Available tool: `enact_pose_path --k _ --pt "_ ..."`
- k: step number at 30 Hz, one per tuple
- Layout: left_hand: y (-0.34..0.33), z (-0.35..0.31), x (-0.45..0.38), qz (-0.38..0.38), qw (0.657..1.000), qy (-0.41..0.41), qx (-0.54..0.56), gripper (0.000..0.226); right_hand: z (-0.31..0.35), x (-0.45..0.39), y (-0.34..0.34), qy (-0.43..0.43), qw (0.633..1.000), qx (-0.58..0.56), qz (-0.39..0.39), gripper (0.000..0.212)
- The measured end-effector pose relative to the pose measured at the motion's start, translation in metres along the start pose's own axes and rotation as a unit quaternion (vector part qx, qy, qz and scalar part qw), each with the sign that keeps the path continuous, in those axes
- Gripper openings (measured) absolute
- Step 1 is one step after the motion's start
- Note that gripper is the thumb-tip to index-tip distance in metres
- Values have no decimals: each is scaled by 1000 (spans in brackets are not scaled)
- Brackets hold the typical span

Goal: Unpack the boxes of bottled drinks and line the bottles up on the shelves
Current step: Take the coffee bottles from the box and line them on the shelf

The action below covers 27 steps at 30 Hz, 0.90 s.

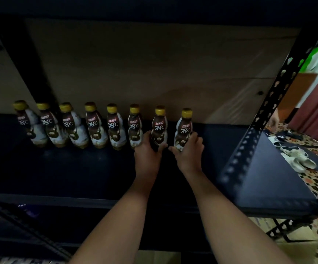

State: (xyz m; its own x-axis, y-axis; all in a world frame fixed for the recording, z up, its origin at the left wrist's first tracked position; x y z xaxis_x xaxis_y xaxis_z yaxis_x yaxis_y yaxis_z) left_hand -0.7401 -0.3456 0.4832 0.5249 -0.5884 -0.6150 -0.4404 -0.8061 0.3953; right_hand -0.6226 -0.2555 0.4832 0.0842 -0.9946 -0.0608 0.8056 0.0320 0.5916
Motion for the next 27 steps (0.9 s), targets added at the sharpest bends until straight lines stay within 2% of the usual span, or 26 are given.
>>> enact_pose_path --k 10,17,27 --pt "6 5 5 -29 1000 2 -5 50 4 3 -9 -10 1000 -6 -24 71" --pt "6 5 6 -20 1000 9 -14 53 5 12 -8 16 1000 -18 -14 85" --pt "1 16 6 -18 1000 14 -10 36 4 14 -8 38 999 -17 17 85"
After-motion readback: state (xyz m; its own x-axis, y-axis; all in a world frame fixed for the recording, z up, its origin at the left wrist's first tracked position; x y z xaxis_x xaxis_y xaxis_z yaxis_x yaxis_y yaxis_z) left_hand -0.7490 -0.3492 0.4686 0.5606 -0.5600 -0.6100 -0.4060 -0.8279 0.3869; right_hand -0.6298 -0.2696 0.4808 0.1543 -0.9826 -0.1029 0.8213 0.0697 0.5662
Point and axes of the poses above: each hand's wrist, its own x-axis away from the middle knuckle, its own y-axis out of the back of the hand, z = x × y, the point moved 3 cm from there along -x, towards the middle knuckle, and after that the axes turned 15 degrees about -y, right-handed, at the moved point
